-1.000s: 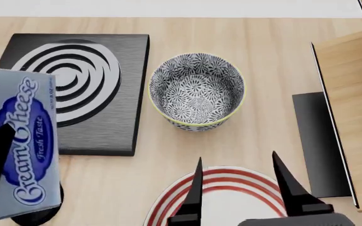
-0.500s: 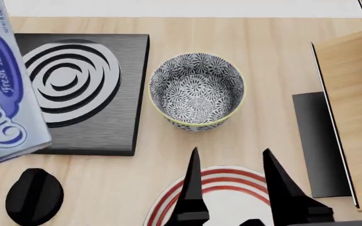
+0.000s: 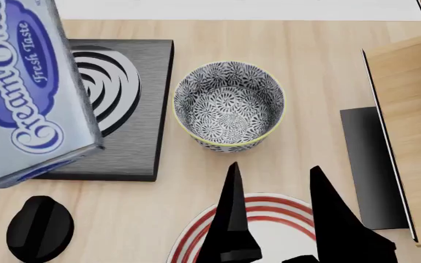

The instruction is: Pick up the cream cheese and put it in the bowl.

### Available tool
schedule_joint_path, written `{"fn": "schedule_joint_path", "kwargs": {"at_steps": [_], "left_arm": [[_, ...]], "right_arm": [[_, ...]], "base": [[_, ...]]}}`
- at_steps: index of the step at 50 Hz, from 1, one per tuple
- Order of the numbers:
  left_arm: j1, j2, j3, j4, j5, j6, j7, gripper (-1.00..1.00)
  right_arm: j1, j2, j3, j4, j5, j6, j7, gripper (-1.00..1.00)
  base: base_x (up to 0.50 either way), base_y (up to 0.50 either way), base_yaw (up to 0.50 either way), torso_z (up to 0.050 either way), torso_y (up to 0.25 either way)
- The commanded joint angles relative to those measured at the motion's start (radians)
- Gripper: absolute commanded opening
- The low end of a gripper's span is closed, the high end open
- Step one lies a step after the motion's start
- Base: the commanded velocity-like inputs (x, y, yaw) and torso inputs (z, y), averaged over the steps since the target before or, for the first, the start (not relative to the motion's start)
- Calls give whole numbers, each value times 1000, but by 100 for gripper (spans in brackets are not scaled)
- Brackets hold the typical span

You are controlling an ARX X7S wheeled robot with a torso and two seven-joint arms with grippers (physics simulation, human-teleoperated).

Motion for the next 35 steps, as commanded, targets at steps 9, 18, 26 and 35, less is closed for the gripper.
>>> {"fn": "schedule_joint_path", "kwargs": {"at_steps": [9,18,26,35], "left_arm": [[104,81,33,-207,-109,-60,409,-100],[110,84,38,-248,-114,-88,493,-100],[109,85,39,-271,-109,-94,525,-100],[112,87,45,-267,-87,-95,529,-100]], "right_arm": [[-34,-6,11,9,116,-94,-84,100],[-52,-16,26,15,324,-164,-170,100],[-67,-30,12,31,513,-201,-228,100],[-82,-25,3,15,616,-212,-236,100]], "base": [[0,0,0,0,0],[0,0,0,0,0],[0,0,0,2,0],[0,0,0,0,1]]}}
